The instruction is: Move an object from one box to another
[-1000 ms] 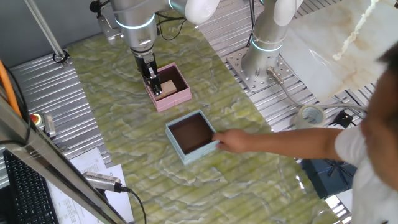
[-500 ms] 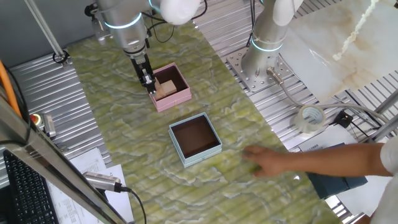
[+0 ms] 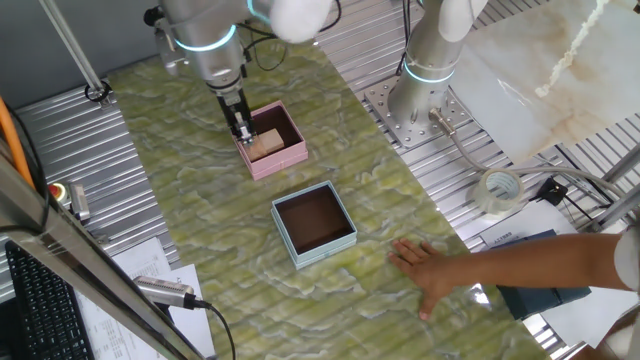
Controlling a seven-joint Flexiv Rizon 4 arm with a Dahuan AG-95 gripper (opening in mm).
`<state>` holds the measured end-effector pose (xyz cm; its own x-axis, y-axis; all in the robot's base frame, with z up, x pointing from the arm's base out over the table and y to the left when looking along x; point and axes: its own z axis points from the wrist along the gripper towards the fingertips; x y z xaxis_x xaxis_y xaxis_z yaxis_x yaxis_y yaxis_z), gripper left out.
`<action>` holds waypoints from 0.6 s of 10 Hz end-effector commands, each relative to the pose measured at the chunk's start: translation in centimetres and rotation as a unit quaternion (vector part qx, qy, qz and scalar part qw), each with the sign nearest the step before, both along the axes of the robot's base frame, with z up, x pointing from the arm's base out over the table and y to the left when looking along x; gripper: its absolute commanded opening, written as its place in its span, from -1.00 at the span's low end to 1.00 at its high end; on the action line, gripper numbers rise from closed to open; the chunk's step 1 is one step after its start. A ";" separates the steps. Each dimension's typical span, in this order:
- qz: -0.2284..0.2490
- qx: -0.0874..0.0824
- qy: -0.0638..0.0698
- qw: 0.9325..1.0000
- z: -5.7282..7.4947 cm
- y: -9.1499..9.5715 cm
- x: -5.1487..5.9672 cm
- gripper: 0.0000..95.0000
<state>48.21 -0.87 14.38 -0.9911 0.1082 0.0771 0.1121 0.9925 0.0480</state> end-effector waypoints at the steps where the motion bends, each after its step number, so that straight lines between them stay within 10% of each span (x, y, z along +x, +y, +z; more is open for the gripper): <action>1: 0.006 0.001 -0.001 1.000 0.2 -0.8 -0.6 -1.00; 2: 0.010 0.002 -0.001 1.000 0.3 -1.2 -0.7 -0.60; 6: 0.007 -0.002 -0.005 1.000 -0.8 -1.6 -0.8 -0.60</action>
<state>47.54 -2.51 13.29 -0.9935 0.0951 0.0631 0.0979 0.9943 0.0428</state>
